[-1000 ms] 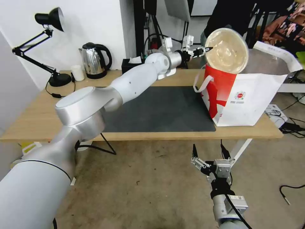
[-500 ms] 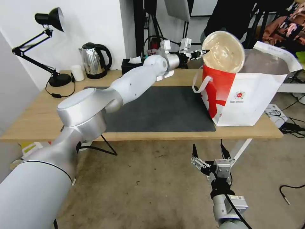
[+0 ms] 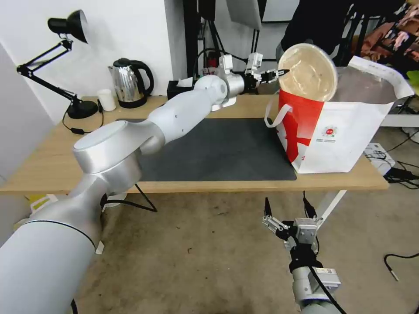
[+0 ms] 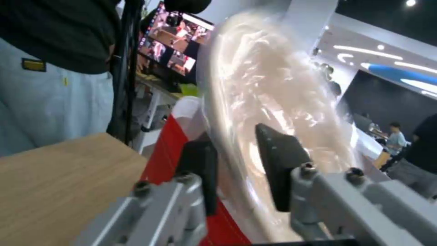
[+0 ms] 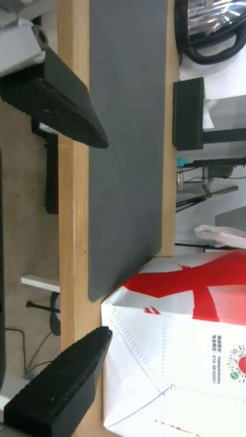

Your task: Pick up the trash from the table and place it into the takeout bag.

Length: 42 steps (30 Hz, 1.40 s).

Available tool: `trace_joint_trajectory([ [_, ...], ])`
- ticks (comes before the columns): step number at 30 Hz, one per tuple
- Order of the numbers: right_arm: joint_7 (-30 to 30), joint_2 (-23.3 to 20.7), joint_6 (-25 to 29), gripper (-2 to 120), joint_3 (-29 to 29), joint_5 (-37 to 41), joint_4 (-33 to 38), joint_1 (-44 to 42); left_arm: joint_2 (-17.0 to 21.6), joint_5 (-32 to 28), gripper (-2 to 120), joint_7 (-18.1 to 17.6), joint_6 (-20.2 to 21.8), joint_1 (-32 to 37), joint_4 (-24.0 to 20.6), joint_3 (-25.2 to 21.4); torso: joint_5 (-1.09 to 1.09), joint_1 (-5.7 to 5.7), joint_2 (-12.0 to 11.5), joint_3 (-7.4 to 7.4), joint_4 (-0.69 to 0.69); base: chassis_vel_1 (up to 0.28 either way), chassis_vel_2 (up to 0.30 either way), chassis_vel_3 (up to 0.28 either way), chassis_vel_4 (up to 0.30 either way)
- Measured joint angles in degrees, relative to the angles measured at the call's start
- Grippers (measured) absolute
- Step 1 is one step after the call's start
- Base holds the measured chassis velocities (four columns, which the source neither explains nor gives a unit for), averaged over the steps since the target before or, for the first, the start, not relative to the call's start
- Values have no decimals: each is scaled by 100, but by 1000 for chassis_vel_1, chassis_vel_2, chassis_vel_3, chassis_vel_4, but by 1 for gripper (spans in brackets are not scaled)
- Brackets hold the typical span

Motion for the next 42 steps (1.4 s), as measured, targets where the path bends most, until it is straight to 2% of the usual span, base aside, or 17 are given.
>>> trace_joint_trajectory([
  [1,0,0,0,100,0,0,0,0,-13,1,31,1,0,-13,-2,14,0,0,0,0,0,0,0,0,0],
  [2,0,0,0,100,0,0,0,0,-13,1,31,1,0,-13,-2,14,0,0,0,0,0,0,0,0,0],
  [5,0,0,0,100,0,0,0,0,-39,1,45,2,-6,-33,-2,50,0,0,0,0,0,0,0,0,0],
  [7,0,0,0,100,0,0,0,0,-39,1,48,2,-6,-37,-4,64,0,0,0,0,-1,0,0,0,0],
  [9,0,0,0,100,0,0,0,0,-32,2,60,28,-6,-46,-25,95,0,0,0,0,0,0,0,0,0],
  [11,0,0,0,100,0,0,0,0,-28,2,62,39,-6,-48,-34,101,0,0,0,0,0,0,0,0,0],
  [13,0,0,0,100,0,0,0,0,-2,2,75,94,0,-69,-82,159,0,0,0,0,0,0,0,0,0],
  [15,0,0,0,100,0,0,0,0,7,2,77,108,6,-80,-98,179,0,0,0,0,0,0,0,0,0],
  [18,0,0,0,100,0,0,0,0,13,0,93,120,22,-117,-113,222,0,0,1,0,0,0,0,0,0],
  [21,0,0,0,100,0,0,0,0,4,-3,99,120,26,-134,-110,233,0,0,1,0,0,0,0,0,0],
  [32,0,0,0,100,0,0,0,0,85,-40,100,3,26,-151,-237,233,0,0,1,0,0,0,0,0,0],
  [40,0,0,0,100,0,0,0,0,395,-136,100,-160,-47,-228,-621,182,-1,0,1,0,0,0,0,0,0],
  [42,0,0,0,100,0,0,0,0,610,-155,100,-341,-154,-281,-910,77,0,0,1,0,0,0,0,0,0],
])
